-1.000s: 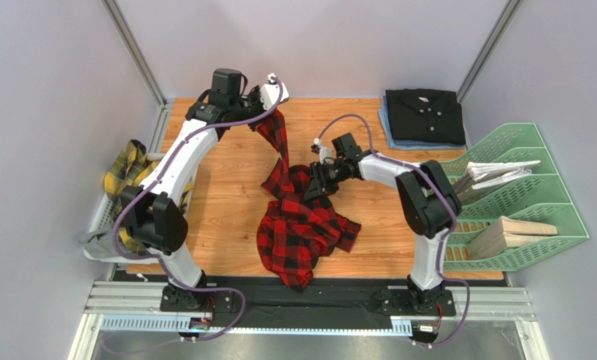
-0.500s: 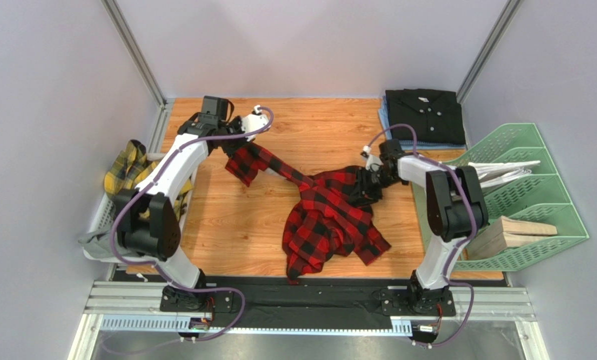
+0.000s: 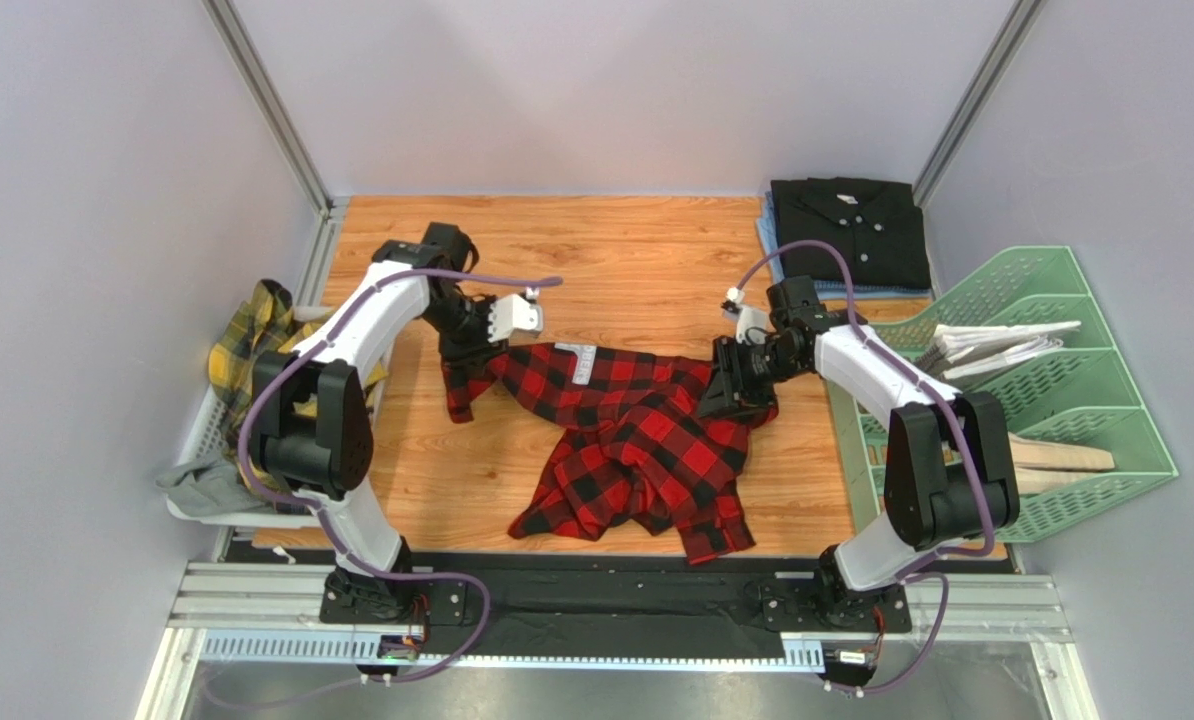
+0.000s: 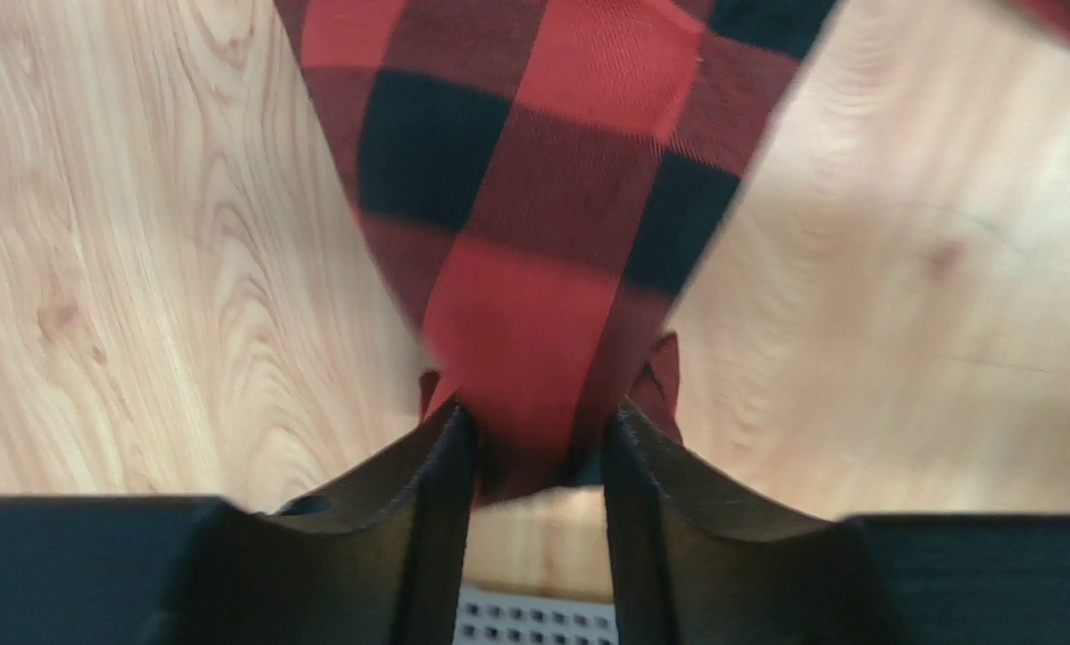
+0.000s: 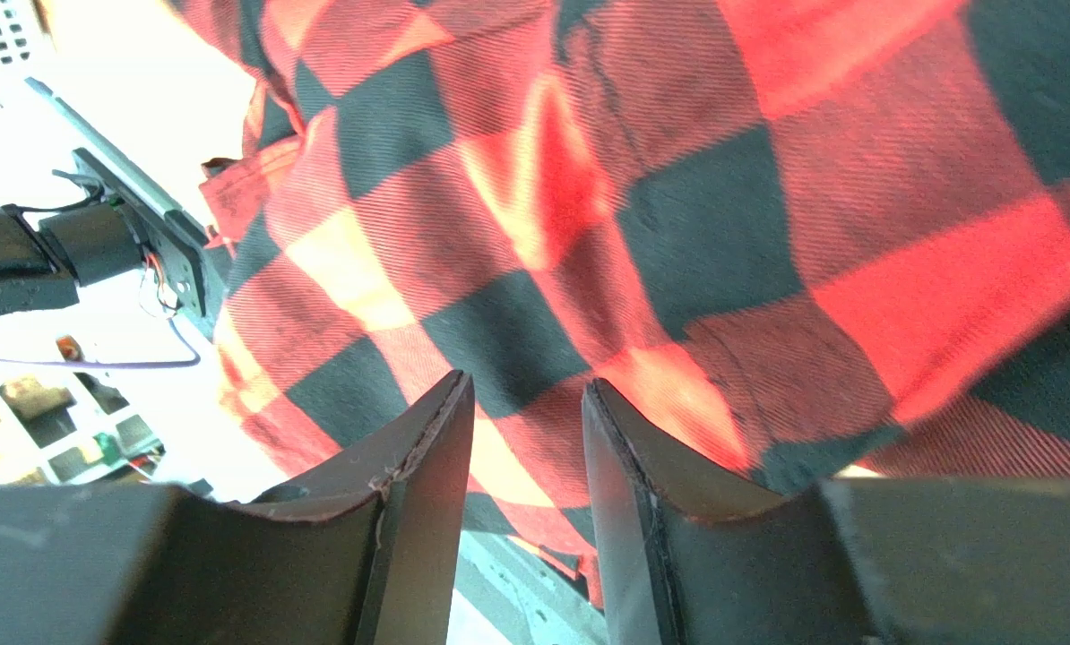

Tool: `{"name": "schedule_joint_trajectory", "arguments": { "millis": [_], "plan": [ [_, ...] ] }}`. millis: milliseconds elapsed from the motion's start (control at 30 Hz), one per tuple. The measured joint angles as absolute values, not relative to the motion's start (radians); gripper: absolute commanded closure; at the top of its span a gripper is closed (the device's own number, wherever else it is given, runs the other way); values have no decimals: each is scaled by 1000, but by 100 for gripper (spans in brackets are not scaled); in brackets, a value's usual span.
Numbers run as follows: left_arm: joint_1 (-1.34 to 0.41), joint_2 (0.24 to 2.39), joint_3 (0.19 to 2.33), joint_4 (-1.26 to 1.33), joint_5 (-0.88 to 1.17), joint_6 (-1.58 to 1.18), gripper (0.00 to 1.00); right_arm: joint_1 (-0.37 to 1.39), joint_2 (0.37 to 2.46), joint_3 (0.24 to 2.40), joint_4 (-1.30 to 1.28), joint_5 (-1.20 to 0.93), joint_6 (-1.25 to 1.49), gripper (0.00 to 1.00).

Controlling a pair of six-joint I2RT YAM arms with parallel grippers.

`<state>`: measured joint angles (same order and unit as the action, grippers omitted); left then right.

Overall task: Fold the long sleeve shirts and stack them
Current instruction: Flatten the shirt out

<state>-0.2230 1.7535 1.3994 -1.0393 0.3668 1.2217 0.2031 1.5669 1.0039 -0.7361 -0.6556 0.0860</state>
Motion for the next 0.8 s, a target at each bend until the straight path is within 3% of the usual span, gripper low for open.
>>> {"name": "schedule_joint_trajectory", "arguments": {
  "millis": [133, 300, 400, 433, 600, 667, 700, 767, 800],
  "plan": [
    [-138, 1758, 1570, -1117, 449, 1070, 39, 244, 1570, 1014, -728, -656, 81, 59],
    [-86, 1861, 1775, -1051, 422, 770, 38, 289, 1613, 1014, -703, -658, 81, 59],
    [-108, 1957, 1795, -1047, 347, 632, 36, 300, 1640, 1013, -691, -656, 80, 60],
    [-118, 1994, 1793, -1055, 319, 597, 22, 303, 1645, 1011, -689, -656, 80, 60],
    [-151, 2089, 1711, -1097, 217, 484, 23, 321, 1649, 967, -661, -656, 79, 59],
    [-156, 2090, 1669, -1121, 195, 453, 31, 334, 1649, 948, -653, -657, 79, 58],
    [-158, 2091, 1654, -1130, 192, 442, 47, 340, 1649, 940, -646, -659, 81, 58],
    [-159, 2099, 1646, -1149, 196, 415, 65, 354, 1649, 921, -630, -665, 84, 56],
    [-159, 2108, 1649, -1151, 204, 408, 85, 360, 1649, 913, -623, -668, 87, 55]
  ]
}}
